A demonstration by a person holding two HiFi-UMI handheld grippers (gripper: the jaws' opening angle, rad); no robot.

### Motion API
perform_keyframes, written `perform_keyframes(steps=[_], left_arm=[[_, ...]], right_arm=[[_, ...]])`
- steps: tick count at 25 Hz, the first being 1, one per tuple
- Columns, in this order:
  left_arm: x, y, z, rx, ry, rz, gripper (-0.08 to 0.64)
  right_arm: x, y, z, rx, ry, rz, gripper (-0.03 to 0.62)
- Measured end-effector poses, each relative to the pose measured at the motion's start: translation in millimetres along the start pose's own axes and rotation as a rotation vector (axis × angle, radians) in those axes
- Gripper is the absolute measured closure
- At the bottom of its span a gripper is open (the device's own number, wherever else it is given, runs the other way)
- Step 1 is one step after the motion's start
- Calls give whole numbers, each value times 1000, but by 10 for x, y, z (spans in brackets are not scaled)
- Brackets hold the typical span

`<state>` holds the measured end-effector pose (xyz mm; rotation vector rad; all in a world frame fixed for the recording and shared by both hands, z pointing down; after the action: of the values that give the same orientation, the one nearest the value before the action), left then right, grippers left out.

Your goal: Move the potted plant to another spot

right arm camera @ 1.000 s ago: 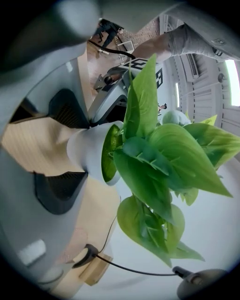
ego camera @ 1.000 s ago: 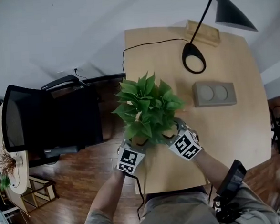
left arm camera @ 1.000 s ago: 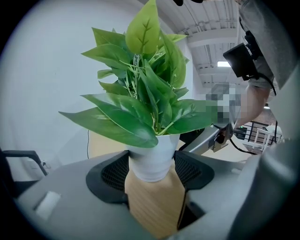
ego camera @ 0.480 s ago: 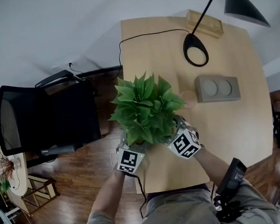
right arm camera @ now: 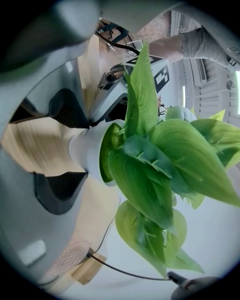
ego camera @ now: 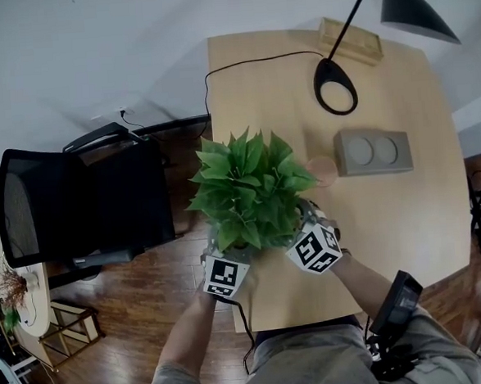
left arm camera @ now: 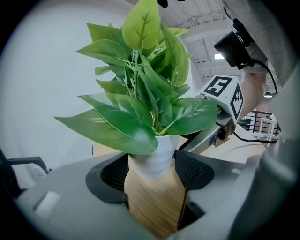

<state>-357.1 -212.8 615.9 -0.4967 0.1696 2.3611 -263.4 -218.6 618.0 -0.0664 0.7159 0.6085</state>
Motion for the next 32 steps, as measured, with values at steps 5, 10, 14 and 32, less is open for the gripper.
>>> perform_keyframes(steps=[5,10,14,32], left_arm=[[1,14,13,9,2,-7,255],[71,-1,83,43,11,-39,268],[181,-39,131,67,23,-58,296],[840,-1780,-355,245,-7,-229,560]], right_arm=[[8,-7,11,11,-8,5,293],[112,-45,101,-23,4,40,293],[262,-44,118,-38,4,48,296],[1894,562,275,-145,-159,-49,522]])
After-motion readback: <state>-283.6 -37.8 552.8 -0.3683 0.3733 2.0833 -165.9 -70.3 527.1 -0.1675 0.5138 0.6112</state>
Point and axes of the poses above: the fingertips, and each gripper's own axes: x backward along the fingers, y to its left, z out of its underside, the point moved 4 cm from there along x, backward along the fingers, and after that the axes turned 2 degrees about y, right-handed, at the moved point
